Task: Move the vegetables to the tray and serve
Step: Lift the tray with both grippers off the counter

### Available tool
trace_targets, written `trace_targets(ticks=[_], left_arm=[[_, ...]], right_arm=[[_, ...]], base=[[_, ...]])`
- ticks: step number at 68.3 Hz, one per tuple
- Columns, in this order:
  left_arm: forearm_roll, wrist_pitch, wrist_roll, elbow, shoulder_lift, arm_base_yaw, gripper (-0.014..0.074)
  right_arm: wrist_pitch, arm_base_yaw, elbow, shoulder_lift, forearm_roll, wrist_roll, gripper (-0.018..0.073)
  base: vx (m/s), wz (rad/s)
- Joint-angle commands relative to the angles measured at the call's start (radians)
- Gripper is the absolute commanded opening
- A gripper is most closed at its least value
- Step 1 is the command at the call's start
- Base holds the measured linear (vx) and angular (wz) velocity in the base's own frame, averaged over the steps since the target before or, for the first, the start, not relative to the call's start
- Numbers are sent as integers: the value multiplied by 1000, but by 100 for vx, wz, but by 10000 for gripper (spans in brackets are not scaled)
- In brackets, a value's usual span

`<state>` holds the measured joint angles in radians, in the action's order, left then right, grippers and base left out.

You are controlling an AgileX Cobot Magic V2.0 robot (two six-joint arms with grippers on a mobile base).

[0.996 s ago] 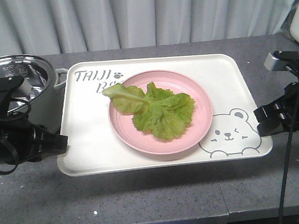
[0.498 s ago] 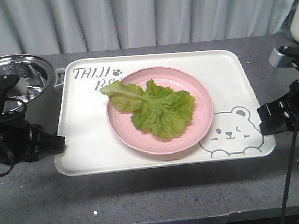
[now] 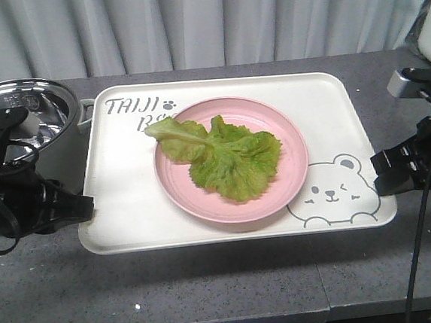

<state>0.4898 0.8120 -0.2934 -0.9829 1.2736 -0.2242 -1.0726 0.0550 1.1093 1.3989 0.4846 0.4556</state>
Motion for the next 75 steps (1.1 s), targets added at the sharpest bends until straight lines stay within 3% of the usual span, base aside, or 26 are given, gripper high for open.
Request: trace_targets(ticks=[1,75], left_arm=[[77,-37,-24,-30,-33,-8,-6],[77,-37,-24,-30,-33,-8,-6]], right_arm=[[-22,-6,29,-36,104,36,-3],[-22,-6,29,-36,104,36,-3]], base=[[0,0],[0,0]])
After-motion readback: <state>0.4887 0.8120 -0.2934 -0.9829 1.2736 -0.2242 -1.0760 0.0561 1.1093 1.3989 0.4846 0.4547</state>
